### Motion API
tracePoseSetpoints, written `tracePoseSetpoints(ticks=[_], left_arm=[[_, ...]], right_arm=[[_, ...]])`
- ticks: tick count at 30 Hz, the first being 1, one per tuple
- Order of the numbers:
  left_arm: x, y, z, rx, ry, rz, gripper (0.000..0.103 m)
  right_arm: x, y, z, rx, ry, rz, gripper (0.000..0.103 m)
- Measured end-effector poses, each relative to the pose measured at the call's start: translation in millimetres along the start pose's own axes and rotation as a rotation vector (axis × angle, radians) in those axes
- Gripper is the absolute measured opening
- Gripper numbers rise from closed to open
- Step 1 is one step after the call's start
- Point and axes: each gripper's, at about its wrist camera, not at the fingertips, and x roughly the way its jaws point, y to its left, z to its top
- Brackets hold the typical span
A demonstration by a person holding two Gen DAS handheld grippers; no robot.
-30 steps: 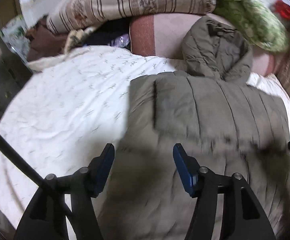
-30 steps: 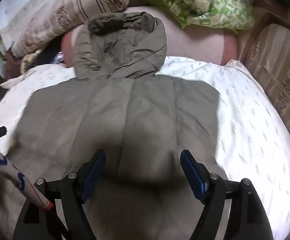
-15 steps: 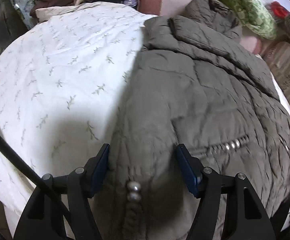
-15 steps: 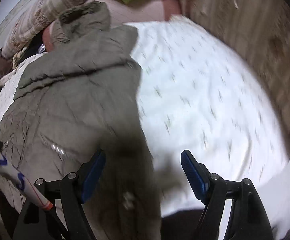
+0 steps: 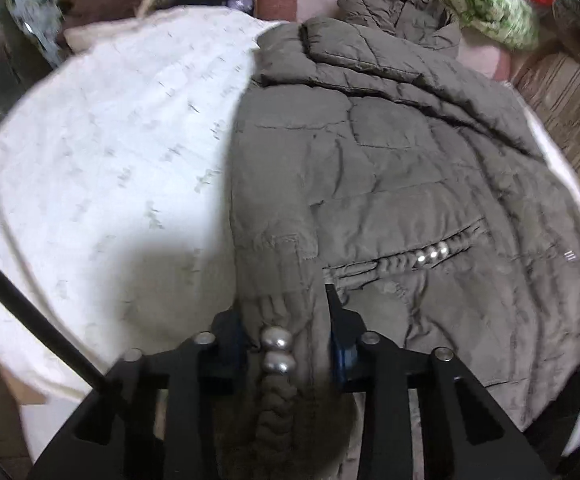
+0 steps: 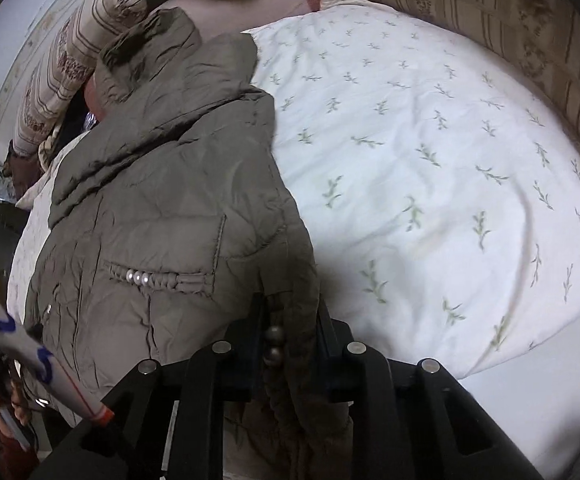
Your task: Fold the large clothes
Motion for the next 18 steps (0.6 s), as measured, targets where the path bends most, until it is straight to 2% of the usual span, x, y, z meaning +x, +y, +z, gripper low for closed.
tracePoseSetpoints(ticks=[2, 4, 6, 9, 11, 15, 18], left_arm=[[-11, -3, 1, 0.015, -0.025, 0.041, 0.037], [-32, -4, 3, 0.015, -0.057, 0.065, 0.041], [-53, -4, 6, 0.009, -0.105, 0.073, 0.046], [-81, -10, 19, 0.012, -0.189, 0.067, 0.063], [-91, -18, 35, 0.019, -0.240, 0.060, 0.067], [-83, -37, 72, 0.004, -0.274, 0.041, 0.071], [-62, -48, 103, -0.030, -0.265, -0.031, 0.071]], right_arm=[[-9, 4, -1, -0.014, -0.033, -0.039, 0.037], [-20, 10, -3, -0.031, -0.055, -0.055, 0.041], [-41, 23, -8, -0.065, -0.096, -0.035, 0.049], [-74, 49, -11, -0.144, -0.148, 0.020, 0.056], [-90, 72, -7, -0.195, -0.165, 0.061, 0.065], [-102, 116, 8, -0.238, -0.164, 0.149, 0.070], [-95, 157, 28, -0.249, -0.141, 0.184, 0.071]])
